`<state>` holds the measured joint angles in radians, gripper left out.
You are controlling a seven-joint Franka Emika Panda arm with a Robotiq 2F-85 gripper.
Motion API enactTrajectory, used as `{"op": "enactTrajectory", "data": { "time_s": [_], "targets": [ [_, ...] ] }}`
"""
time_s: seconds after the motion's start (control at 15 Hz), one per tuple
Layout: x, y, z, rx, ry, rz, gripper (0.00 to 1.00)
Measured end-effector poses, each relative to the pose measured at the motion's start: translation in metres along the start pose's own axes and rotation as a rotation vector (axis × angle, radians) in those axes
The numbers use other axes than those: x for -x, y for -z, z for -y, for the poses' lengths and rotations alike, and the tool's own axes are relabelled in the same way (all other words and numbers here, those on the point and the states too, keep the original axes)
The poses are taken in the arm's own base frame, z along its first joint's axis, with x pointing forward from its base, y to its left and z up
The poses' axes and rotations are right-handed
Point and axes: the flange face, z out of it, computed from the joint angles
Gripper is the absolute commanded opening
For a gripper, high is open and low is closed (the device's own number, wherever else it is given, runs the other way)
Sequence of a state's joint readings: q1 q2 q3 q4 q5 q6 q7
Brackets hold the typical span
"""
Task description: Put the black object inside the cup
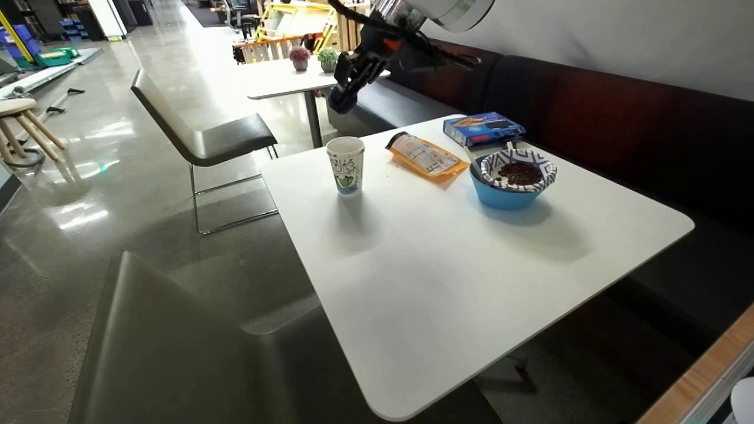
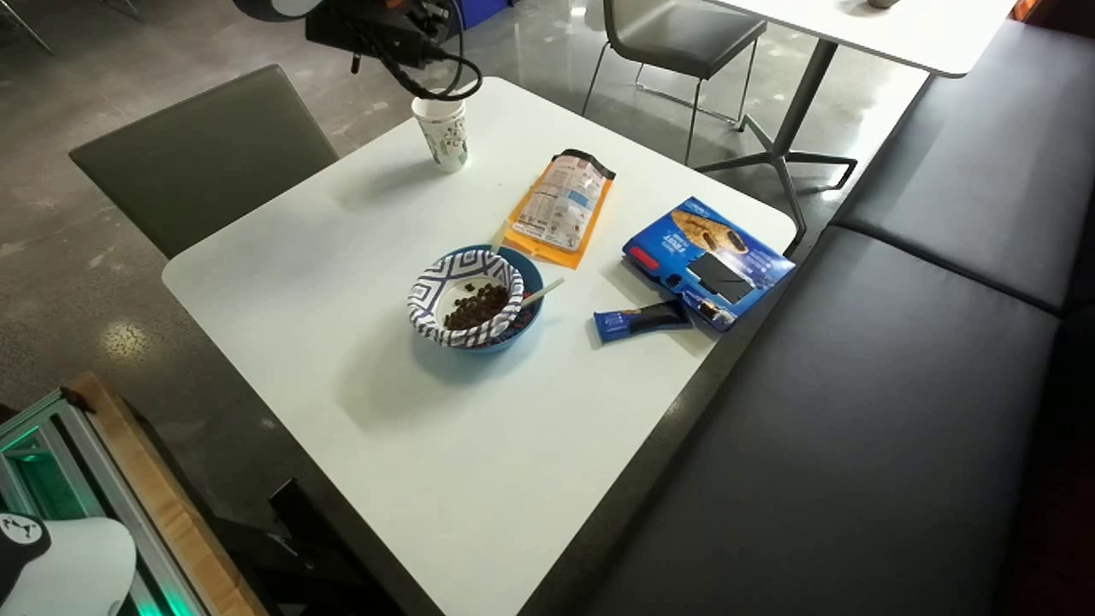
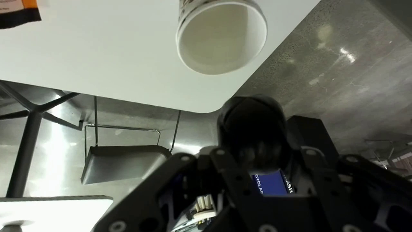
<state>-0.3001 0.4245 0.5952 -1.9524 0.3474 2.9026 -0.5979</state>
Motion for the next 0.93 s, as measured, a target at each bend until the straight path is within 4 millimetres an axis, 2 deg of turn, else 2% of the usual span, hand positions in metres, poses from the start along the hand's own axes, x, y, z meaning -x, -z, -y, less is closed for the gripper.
{"op": "enactTrajectory", "data": {
  "time_s": [0.47,0.93],
  "targets": [
    [0.02,-0.032,0.01,-0.031,0.017,0.056,0.13],
    [0.035,-0.049,0.003,0.036,0.056,0.119,0.13]
  ]
}}
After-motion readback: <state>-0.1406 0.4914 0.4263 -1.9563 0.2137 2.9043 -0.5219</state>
